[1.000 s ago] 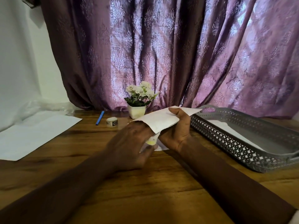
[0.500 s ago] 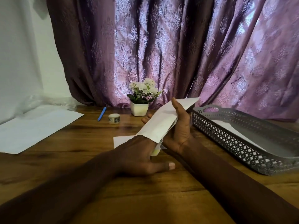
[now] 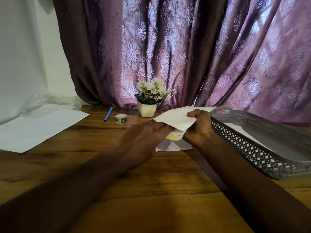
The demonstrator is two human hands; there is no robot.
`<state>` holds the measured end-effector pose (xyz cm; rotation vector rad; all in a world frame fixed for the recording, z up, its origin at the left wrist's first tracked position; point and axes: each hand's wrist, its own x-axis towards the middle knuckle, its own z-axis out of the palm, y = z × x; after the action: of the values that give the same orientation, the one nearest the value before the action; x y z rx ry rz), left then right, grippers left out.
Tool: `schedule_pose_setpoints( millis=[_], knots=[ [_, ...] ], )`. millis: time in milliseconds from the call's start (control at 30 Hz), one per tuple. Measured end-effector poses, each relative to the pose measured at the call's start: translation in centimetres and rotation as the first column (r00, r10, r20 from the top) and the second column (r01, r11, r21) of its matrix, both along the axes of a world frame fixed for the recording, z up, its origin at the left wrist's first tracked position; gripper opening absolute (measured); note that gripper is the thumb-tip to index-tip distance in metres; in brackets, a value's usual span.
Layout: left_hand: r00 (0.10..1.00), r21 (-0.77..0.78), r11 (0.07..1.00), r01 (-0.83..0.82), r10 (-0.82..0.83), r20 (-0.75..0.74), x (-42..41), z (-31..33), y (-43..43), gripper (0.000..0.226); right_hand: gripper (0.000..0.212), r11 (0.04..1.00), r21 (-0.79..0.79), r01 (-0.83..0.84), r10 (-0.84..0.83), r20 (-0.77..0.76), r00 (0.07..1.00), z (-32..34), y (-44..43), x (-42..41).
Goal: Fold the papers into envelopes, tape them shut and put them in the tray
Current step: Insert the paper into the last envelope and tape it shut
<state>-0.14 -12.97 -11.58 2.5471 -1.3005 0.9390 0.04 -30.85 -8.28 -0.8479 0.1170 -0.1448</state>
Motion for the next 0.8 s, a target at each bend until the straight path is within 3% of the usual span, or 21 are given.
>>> schedule_pose_setpoints(
  millis=[133,200,267,300,333,400,467,500,600,700,767,800],
  knots=[
    [0.974,-0.117,0.967,0.227,-0.228,0.000,-0.3,0.7,1.2,0.059,0.066,1.000,-0.012,0.026,-0.027,-0.032,0.999,0.4,-0.7,-0.3],
    [0.939,-0.336,0.882,0.331,-0.342,0.027,-0.6,0.8,1.5,0.036,0.064,0.998,-0.012,0.054,-0.054,-0.029,0.998,0.5,-1.1,-0.5],
    [0.937,-0.591,0.757,0.280,-0.349,-0.003,0.0,0.7,1.9,0.019,0.064,0.996,0.036,0.085,-0.084,-0.032,0.996,0.6,-1.4,-0.5],
    [0.954,-0.637,0.744,0.204,-0.297,-0.041,0.4,0.6,2.1,0.018,0.065,0.993,0.069,0.094,-0.092,-0.038,0.995,0.6,-1.6,-0.7],
    [0.977,-0.607,0.790,0.092,-0.190,-0.100,1.0,0.5,2.3,0.024,0.067,0.991,0.090,0.100,-0.097,-0.044,0.994,0.6,-1.7,-0.7],
    [0.952,-0.348,0.918,-0.192,0.088,-0.293,2.2,-0.4,2.6,0.049,0.077,0.990,0.102,0.102,-0.098,-0.042,0.994,0.8,-2.0,-0.9],
    [0.847,-0.027,0.936,-0.351,0.305,-0.436,3.0,-1.3,2.6,0.076,0.089,0.990,0.097,0.104,-0.101,-0.039,0.994,1.1,-2.2,-1.0],
    [0.817,0.048,0.928,-0.369,0.348,-0.460,3.4,-1.5,2.5,0.081,0.090,0.989,0.094,0.117,-0.115,-0.032,0.993,1.3,-2.3,-1.1],
    [0.793,-0.042,0.940,-0.338,0.261,-0.551,4.3,-1.1,2.4,0.075,0.090,0.974,0.138,0.178,-0.179,-0.005,0.984,1.6,-3.1,-1.0],
    [0.733,-0.128,0.942,-0.310,0.151,-0.663,5.0,-0.5,3.0,0.046,0.089,0.971,0.156,0.181,-0.187,0.030,0.982,1.7,-3.8,-1.0],
    [0.781,-0.311,0.890,-0.334,0.077,-0.620,5.4,-0.6,3.6,0.014,0.078,0.973,0.157,0.168,-0.179,0.056,0.982,1.5,-4.0,-0.9],
    [0.796,-0.458,0.816,-0.352,0.003,-0.605,5.5,-0.5,3.8,0.008,0.073,0.972,0.166,0.166,-0.180,0.074,0.981,1.3,-4.2,-0.7]
  ],
)
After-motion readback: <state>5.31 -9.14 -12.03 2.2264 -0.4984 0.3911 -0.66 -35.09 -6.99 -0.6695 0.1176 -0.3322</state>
